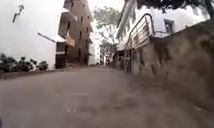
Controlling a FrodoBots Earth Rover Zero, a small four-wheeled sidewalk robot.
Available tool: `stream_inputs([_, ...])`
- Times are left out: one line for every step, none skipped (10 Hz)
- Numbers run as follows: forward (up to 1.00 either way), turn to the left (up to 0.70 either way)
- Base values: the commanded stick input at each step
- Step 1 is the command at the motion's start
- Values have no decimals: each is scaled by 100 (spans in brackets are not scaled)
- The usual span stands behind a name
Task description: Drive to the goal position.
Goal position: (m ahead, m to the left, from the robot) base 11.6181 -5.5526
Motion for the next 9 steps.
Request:
stream_inputs([100,0])
stream_inputs([100,0])
stream_inputs([100,0])
stream_inputs([100,0])
stream_inputs([100,0])
stream_inputs([100,0])
stream_inputs([100,0])
stream_inputs([100,0])
stream_inputs([100,0])
